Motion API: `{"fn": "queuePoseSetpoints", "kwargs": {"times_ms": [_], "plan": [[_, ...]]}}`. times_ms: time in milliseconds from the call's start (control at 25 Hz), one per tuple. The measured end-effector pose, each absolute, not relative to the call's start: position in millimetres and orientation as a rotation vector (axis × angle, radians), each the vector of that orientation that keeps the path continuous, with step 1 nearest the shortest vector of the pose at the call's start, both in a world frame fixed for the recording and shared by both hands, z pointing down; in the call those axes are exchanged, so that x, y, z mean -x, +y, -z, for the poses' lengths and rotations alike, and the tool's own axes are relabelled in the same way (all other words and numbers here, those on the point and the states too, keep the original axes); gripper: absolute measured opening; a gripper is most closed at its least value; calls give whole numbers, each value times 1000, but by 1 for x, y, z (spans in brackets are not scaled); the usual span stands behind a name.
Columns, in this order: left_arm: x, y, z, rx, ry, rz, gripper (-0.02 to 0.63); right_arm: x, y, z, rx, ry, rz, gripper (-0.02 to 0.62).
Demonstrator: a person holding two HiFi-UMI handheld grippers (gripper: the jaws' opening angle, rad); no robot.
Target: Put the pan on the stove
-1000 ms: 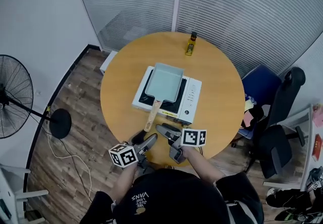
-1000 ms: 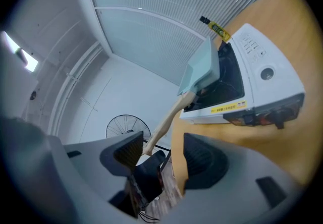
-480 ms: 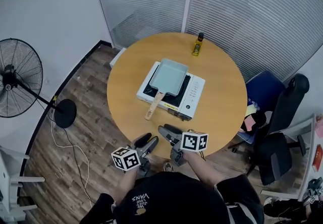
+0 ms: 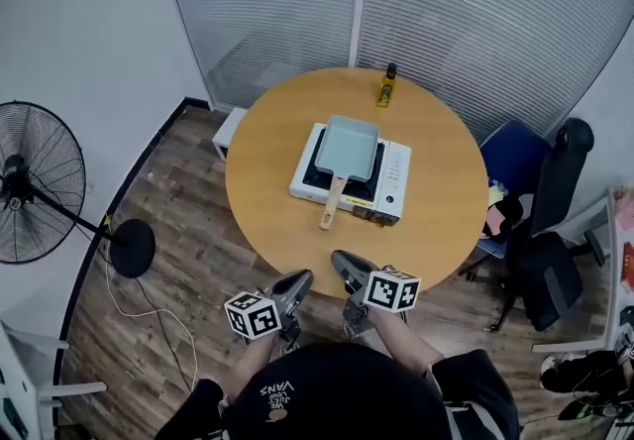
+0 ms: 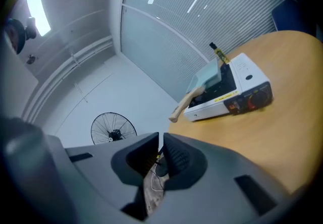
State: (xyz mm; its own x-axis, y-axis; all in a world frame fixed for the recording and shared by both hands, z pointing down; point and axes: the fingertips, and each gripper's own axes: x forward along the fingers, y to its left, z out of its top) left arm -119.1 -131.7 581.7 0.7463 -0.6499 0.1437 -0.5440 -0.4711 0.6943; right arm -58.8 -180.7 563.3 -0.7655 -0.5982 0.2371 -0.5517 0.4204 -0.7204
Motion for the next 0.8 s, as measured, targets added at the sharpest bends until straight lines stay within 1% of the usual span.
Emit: {"fn": "queuePoseSetpoints", "kwargs": {"times_ms": [360, 800], "plan": [[171, -108, -581, -2244, -791, 150, 9, 91, -142, -557, 1247, 2467, 1190, 26], [185, -83, -578, -2302, -686, 122, 9, 97, -91, -568, 1391, 2386, 1156, 20]]}}
